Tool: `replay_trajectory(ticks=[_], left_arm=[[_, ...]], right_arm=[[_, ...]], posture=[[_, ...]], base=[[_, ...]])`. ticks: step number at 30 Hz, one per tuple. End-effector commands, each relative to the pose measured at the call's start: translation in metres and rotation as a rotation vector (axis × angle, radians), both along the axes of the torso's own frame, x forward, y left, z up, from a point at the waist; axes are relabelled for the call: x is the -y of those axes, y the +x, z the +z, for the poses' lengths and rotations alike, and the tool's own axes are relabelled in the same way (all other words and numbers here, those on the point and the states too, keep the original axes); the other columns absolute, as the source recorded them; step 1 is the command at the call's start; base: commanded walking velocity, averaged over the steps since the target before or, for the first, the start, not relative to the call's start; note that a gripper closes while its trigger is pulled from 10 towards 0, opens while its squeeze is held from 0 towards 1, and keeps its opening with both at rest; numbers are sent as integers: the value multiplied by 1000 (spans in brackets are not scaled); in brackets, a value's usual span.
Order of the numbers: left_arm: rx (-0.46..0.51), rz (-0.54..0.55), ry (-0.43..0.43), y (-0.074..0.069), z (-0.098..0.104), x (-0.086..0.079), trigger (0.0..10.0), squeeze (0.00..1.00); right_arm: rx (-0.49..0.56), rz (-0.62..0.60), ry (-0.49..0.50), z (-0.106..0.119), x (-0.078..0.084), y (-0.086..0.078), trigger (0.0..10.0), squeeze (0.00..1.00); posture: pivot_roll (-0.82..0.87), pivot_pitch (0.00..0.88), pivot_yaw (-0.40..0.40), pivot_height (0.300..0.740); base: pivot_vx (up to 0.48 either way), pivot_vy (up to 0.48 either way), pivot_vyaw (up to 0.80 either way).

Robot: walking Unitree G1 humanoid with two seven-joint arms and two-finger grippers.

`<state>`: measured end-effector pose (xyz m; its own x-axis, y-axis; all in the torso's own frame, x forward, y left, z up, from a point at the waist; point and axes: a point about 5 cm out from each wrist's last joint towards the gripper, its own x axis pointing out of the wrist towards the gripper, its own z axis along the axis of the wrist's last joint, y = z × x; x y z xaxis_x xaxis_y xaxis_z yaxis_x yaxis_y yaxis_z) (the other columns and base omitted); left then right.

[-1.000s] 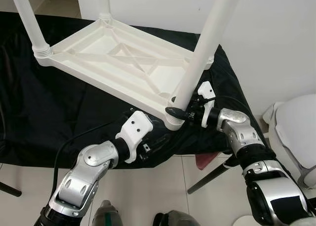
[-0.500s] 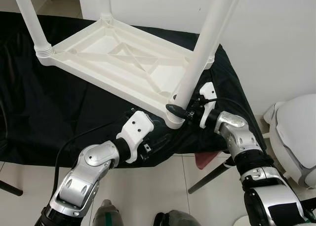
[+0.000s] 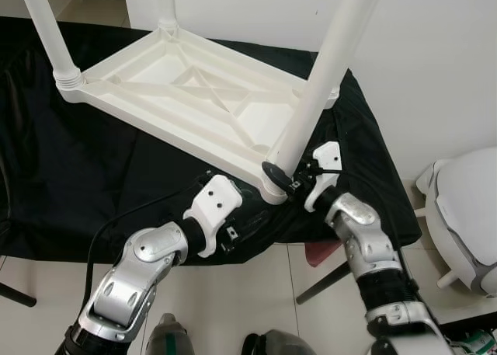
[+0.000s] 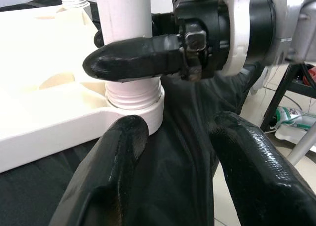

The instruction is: Building children table

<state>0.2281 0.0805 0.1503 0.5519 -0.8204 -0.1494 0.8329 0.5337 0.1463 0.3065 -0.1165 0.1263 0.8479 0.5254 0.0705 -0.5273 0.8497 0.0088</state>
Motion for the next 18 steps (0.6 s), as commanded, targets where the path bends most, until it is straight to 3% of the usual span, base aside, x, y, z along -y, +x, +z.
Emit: replay_trajectory(ticks=[1, 3, 6, 15, 16, 17, 18], left_arm=[[-2, -5, -7, -2, 0, 3, 10000, 0], [-2, -5, -7, -2, 0, 3, 10000, 0], [0, -7, -7, -3, 0, 4, 10000, 0], [3, 1, -7, -3, -1, 4, 10000, 0], [2, 3, -8, -3, -1, 4, 10000, 0], [2, 2, -8, -3, -1, 4, 10000, 0], [2, 2, -8, -3, -1, 4, 10000, 0]], right_arm=[[6, -147, 2, 5, 13, 2, 0, 0], [6, -147, 2, 5, 13, 2, 0, 0], [-47, -373, -15, 2, 14, 4, 0, 0], [-87, -463, -2, -1, 9, 1, 0, 0], [-109, -452, 7, -2, 7, 0, 2510, 0], [-128, -418, 17, -4, 6, 1, 10000, 0], [-128, -418, 17, -4, 6, 1, 10000, 0]], posture=[[31, 11, -99, 740], [31, 11, -99, 740], [40, 0, -115, 740], [46, 0, -121, 740], [45, 0, -119, 740], [45, 0, -119, 740], [45, 0, -119, 740]], base=[[0, 0, 0], [0, 0, 0], [0, 0, 0], [0, 0, 0], [0, 0, 0], [0, 0, 0], [0, 0, 0]])
